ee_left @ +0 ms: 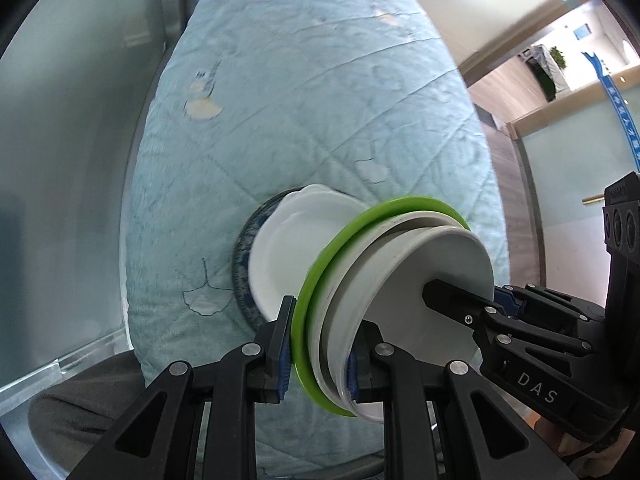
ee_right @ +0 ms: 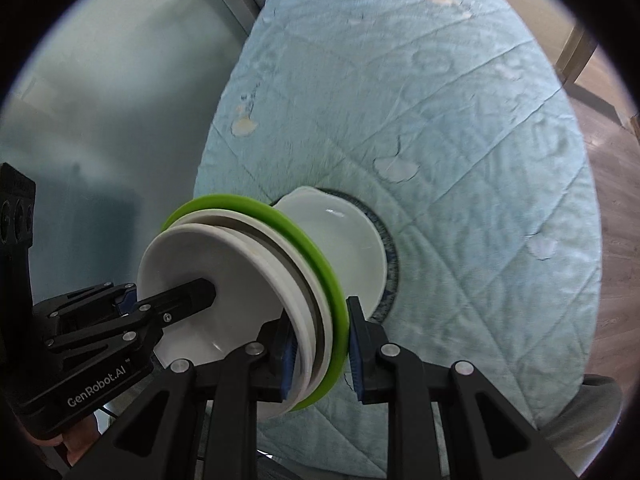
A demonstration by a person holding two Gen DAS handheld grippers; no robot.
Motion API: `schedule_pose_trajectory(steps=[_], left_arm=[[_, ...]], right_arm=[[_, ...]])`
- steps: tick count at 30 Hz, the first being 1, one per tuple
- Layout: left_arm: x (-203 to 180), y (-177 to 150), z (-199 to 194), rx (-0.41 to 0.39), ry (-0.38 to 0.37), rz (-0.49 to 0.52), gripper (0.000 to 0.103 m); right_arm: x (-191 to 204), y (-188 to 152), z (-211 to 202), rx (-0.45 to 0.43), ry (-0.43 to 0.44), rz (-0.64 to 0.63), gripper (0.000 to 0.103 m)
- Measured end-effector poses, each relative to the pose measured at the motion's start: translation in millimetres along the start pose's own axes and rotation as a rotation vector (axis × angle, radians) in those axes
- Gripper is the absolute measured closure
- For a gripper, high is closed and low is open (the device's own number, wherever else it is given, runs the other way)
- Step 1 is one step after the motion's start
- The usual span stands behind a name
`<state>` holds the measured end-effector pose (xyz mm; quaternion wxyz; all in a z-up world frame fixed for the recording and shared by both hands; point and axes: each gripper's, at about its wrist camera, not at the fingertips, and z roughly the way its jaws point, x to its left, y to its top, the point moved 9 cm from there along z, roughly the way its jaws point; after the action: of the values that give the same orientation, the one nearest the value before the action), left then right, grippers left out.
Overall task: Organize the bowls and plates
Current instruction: 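Carry the nested bowls with both grippers over the plate stack, then lower the nested bowls onto the plates and open both grippers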
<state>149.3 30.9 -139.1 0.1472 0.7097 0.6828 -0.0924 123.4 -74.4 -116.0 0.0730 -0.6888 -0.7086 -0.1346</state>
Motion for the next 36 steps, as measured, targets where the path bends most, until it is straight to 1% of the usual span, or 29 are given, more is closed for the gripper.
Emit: schedule_pose_trajectory(steps=[5, 10, 12, 15, 21, 26, 36], left_arm=[[7.6, 3.4, 31.7, 0.047, -0.019, -0.02, 0.086], [10.3, 6.6, 64.0, 0.096, -0.012, -0.015, 0.086], [11.9, 9.1, 75.4, 0.114, -0.015, -0.02, 0.086], [13.1, 12.6, 84.7, 0.127, -0.01, -0.021, 0.086], [16.6, 17.4, 94.1, 0.139, -0.006, -0.034, 0.086], [19.6, 21.0, 94.0, 0.138, -0.007, -0.042, 0.086], [25.6, 16.9, 94.1, 0.156, -0.014, -0.074, 0.086]], right_arm=[[-7.0, 0.5, 27.2, 0.049, -0.018, 0.029, 0.081], [-21.5, 0.8, 52.8, 0.099, -0.008, 0.07, 0.081], [-25.3, 1.8, 60.2, 0.108, -0.018, 0.077, 0.08], [-29.0, 3.2, 68.7, 0.123, -0.024, 0.082, 0.08], [-29.8, 9.3, 79.7, 0.139, -0.014, 0.085, 0.08], [-28.1, 16.1, 83.2, 0.131, -0.013, 0.089, 0.079], [-22.3, 21.8, 91.7, 0.149, -0.038, 0.098, 0.076]])
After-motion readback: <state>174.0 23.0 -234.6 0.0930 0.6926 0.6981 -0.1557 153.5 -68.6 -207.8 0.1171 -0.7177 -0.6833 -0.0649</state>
